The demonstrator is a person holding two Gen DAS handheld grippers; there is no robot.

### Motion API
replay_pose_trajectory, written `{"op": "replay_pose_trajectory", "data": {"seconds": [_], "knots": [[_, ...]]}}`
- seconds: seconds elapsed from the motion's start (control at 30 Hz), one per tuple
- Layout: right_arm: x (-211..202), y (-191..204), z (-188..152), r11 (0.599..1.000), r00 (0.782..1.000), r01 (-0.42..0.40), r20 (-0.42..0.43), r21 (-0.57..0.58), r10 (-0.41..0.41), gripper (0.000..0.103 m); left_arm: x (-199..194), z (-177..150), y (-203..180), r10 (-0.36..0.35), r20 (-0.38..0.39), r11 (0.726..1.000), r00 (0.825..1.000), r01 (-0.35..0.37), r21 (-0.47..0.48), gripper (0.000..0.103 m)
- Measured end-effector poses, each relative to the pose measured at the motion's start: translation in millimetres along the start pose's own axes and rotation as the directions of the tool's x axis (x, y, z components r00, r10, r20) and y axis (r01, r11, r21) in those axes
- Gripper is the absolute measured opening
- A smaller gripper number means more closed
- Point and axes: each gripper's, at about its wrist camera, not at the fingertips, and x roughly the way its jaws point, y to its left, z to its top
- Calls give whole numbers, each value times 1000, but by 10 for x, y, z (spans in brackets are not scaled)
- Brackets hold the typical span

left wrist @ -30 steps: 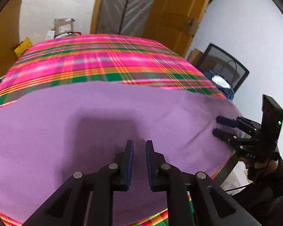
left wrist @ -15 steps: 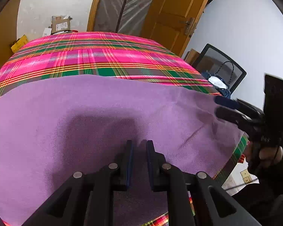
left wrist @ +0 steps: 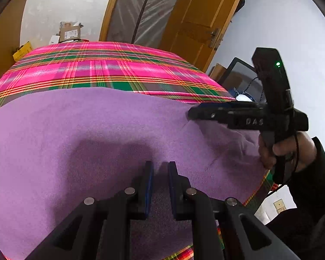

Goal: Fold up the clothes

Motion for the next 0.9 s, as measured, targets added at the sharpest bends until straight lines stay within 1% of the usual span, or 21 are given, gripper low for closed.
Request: {"op": "replay_pose_trajectory", "data": {"seconds": [0.13, 0.2, 0.37, 0.47, 0.53, 0.63, 0.67, 0.77, 0.83, 0.9], "knots": [[-250, -114, -91, 999, 998, 38, 40, 2, -39, 54, -34, -26, 5, 7, -2, 1000, 1000, -7, -5, 14], [-354, -175, -206, 999, 998, 47, 49, 7, -47, 54, -45, -40, 28, 4, 4, 1000, 1000, -4, -12, 14], [-495, -338, -675, 996, 995, 93, 37, 19, -93, 54, -45, -41, 14, 17, 7, 1000, 1000, -17, -15, 14], [-640, -372, -868, 995, 992, 101, 72, 26, -103, 54, -28, -14, -42, 25, -4, 1000, 1000, -25, -5, 15], [-744, -381, -1040, 992, 988, 123, 95, 5, -123, 54, -6, 13, -121, 2, -16, 1000, 1000, -2, 9, 15], [-839, -370, -1187, 987, 983, 155, 110, -32, -150, 54, 40, 58, -302, -33, -17, 998, 999, 34, 50, 15], [-873, -376, -1225, 986, 981, 162, 113, -39, -156, 55, 65, 74, -376, -49, -19, 997, 999, 50, 66, 15], [-1005, -534, -1282, 983, 976, 184, 119, 17, -184, 56, 146, 96, -565, -88, -32, 990, 996, 91, 110, 15], [-1054, -699, -1264, 975, 968, 204, 128, 86, -214, 56, 227, 78, -683, -108, -52, 984, 993, 114, 137, 15], [-1111, -941, -1226, 960, 962, 205, 142, 189, -234, 56, 296, 45, -740, -111, -76, 982, 991, 121, 143, 15]]}}
